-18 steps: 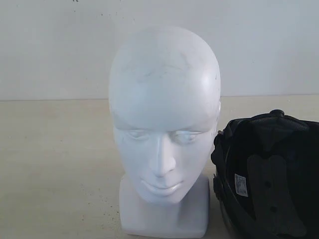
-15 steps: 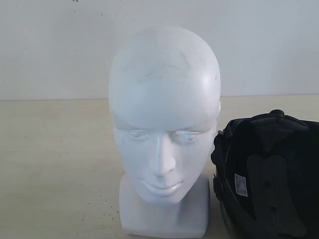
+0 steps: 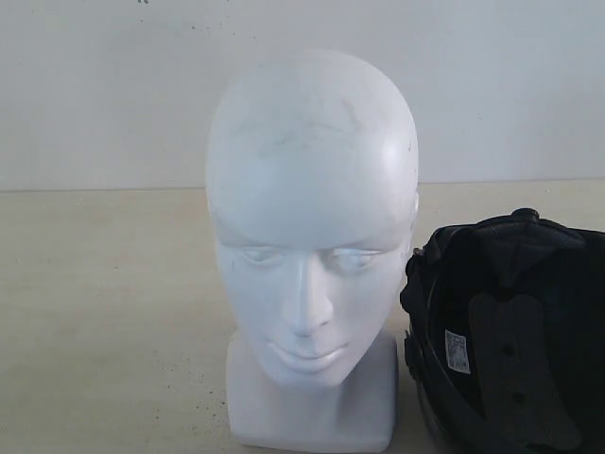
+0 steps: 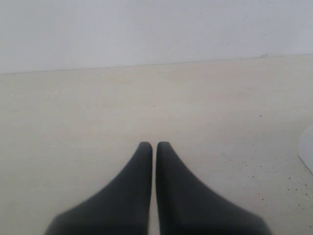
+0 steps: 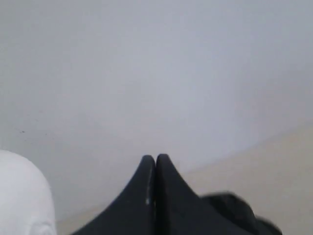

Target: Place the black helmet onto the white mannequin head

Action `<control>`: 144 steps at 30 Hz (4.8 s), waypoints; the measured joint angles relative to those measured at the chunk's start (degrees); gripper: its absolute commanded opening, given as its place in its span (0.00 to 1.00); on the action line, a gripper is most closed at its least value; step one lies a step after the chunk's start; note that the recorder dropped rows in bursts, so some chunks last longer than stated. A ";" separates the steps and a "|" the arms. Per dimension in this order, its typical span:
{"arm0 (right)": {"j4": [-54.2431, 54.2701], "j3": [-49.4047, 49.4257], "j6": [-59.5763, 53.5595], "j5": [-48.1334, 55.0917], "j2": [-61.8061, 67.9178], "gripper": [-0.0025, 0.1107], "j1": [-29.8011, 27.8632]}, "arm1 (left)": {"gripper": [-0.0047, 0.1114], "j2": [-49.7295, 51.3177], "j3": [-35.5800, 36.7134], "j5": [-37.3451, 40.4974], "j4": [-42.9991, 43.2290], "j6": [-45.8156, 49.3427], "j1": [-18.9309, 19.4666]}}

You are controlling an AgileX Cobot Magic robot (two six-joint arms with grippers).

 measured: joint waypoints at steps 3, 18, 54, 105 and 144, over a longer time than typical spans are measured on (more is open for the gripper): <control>-2.96 -10.86 -4.62 7.86 -0.07 0.02 0.00 | 0.08 0.00 0.00 0.00 0.00 0.00 0.00; -6.25 -29.80 -6.55 68.44 12.32 0.02 2.47 | 0.08 0.00 0.00 0.00 0.00 0.00 0.00; 11.97 -19.38 -33.46 46.90 44.68 0.67 18.55 | 0.08 0.00 0.00 0.00 0.00 0.00 0.00; -23.55 -19.87 -1.73 25.72 60.36 0.68 24.67 | 0.08 0.00 0.00 0.00 0.00 0.00 0.00; -26.74 -26.22 -4.10 32.30 63.24 0.68 24.67 | 0.08 0.00 0.00 0.00 0.00 0.00 0.00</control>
